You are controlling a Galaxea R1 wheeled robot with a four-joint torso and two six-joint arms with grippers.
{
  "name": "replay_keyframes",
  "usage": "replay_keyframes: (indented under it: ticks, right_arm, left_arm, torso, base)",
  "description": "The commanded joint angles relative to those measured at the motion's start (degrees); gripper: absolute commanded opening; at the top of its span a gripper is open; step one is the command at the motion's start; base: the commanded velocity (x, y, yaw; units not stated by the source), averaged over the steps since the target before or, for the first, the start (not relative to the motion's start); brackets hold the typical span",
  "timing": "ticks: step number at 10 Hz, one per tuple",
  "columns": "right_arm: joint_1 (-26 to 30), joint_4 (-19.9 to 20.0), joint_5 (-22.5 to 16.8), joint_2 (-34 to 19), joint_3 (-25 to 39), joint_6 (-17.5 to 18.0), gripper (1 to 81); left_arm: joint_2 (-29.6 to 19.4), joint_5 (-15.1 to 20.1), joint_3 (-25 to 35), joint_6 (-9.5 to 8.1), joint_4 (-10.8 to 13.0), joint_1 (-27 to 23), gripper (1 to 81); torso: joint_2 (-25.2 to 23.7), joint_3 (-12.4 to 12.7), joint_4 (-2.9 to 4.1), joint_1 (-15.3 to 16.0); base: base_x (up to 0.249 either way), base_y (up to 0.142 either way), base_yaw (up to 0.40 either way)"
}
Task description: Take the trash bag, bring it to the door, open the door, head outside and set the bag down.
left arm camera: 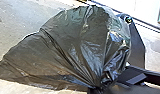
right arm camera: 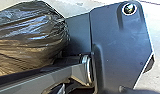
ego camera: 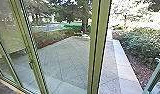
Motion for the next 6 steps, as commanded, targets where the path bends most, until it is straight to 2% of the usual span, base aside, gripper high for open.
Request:
replay_keyframes:
  ticks: [1, 6]
  right_arm:
    - [2.38, -0.59, -4.11, 0.67, 0.32, -0.35, 81.1]
    - [1.76, -0.59, -3.32, 0.76, 0.32, -0.35, 81.1]
  left_arm:
    - [-0.12, 3.02, 0.14, 0.06, 0.54, -3.68, 1.0]
    - [-0.12, 3.11, 0.14, 0.06, 0.46, -3.68, 1.0]
  torso:
    - [0.0, 0.0, 0.0, 0.0]
    - [0.0, 0.0, 0.0, 0.02]
  base:
    - [0.0, 0.0, -0.228]
    - [0.0, 0.0, -0.251]
